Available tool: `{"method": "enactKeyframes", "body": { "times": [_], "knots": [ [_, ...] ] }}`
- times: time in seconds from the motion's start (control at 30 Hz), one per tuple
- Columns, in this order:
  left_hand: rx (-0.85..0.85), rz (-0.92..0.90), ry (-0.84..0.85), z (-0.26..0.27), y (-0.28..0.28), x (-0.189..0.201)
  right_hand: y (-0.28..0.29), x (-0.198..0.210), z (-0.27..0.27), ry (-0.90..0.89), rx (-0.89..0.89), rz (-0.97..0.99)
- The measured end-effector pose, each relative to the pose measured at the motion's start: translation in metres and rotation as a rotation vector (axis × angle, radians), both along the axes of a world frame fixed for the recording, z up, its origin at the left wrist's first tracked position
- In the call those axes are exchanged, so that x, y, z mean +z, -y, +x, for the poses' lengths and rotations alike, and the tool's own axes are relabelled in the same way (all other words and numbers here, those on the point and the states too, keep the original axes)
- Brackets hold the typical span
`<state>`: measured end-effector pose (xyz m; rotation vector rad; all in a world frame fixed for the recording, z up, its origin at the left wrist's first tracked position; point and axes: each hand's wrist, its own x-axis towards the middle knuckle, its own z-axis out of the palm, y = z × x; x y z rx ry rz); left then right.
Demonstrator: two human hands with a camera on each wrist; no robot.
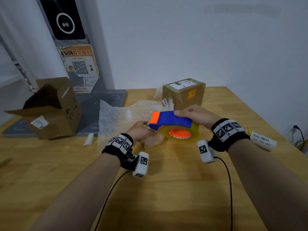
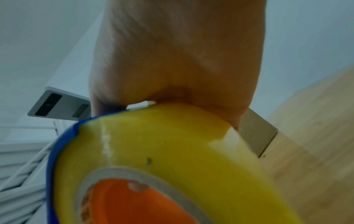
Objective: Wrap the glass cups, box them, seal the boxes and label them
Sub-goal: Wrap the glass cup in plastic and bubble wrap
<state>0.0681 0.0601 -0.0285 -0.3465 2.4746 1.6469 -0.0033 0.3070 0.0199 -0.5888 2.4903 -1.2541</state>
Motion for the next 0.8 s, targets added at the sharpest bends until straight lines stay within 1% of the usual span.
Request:
{"method": "enactKeyframes", "body": {
  "times": [0.13, 0.2, 0.27, 0.3, 0.4, 0.5, 0.63, 0.7, 0.8],
  "knots": [
    [-0.062, 0.075, 0.09, 0.005, 0.012, 0.009, 0.003, -0.004, -0.002, 0.004, -0.003, 0.058],
    [-0.019, 0.153, 0.128, 0.002, 0.013, 0.014, -0.001, -0.01, -0.005, 0.018, -0.015, 0.058],
    [0.064, 0.175, 0.133, -0.009, 0.013, 0.02, -0.004, -0.013, -0.008, 0.031, -0.008, 0.059],
    [0.074, 0.141, 0.134, -0.017, 0.013, 0.023, -0.006, -0.013, -0.007, 0.037, 0.006, 0.06],
    [-0.018, -0.014, 0.214, -0.041, 0.006, 0.033, -0.013, -0.009, -0.008, 0.063, 0.027, 0.036],
    [-0.061, -0.114, 0.267, -0.064, -0.001, 0.048, -0.018, -0.009, -0.012, 0.072, 0.063, 0.024],
    [-0.242, -0.298, 0.287, -0.076, -0.017, 0.06, -0.022, -0.009, -0.019, 0.08, 0.056, 0.015],
    [-0.292, -0.293, 0.294, -0.083, -0.019, 0.054, -0.025, -0.009, -0.023, 0.077, 0.065, 0.013],
    [-0.212, -0.252, 0.212, -0.09, -0.012, 0.041, -0.028, -0.008, -0.026, 0.067, 0.072, 0.011]
  ]
}}
